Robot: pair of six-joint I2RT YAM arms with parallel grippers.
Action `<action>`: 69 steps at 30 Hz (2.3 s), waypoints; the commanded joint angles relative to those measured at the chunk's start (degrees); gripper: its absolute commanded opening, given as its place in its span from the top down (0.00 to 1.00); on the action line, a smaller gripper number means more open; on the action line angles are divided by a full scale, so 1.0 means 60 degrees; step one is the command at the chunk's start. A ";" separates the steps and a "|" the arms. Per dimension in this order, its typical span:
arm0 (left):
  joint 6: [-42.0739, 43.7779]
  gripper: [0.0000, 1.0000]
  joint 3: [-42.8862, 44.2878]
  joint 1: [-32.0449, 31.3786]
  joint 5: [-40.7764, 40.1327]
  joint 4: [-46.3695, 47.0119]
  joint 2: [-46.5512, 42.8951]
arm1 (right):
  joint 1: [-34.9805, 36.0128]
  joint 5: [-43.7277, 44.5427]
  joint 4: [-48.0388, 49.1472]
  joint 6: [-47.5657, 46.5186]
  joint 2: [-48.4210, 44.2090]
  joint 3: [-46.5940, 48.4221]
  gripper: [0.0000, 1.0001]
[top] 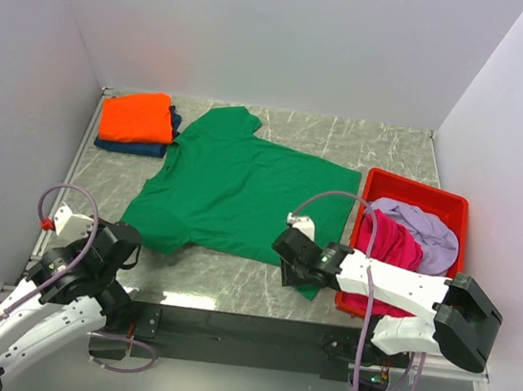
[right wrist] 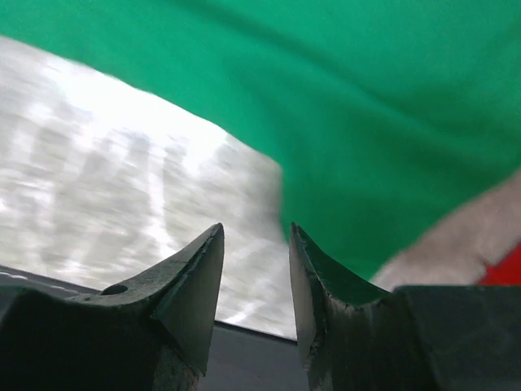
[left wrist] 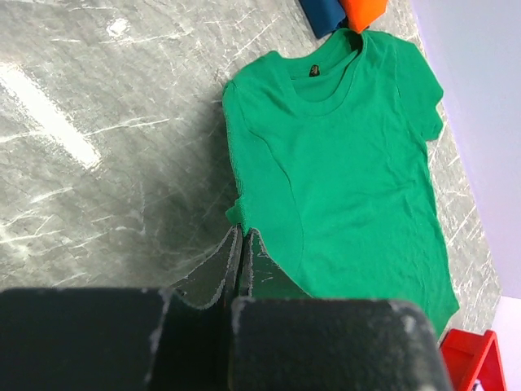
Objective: Fold and stack the t-shirts
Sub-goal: Fold the tshirt
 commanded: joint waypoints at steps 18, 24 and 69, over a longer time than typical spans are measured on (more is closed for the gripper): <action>0.0433 0.99 0.0353 -0.0045 -0.0390 0.0138 -0.0835 | 0.0049 -0.0102 -0.0694 0.1937 -0.0269 -0.1716 0.51; 0.0550 0.99 0.0441 -0.0045 -0.0419 0.0152 -0.0982 | 0.0064 -0.0424 -0.0811 0.1953 -0.0345 -0.1790 0.51; 0.6188 0.99 0.0544 0.0115 0.0605 0.5730 0.3334 | -0.0035 0.0190 -0.2570 -0.0125 -0.0285 0.0759 1.00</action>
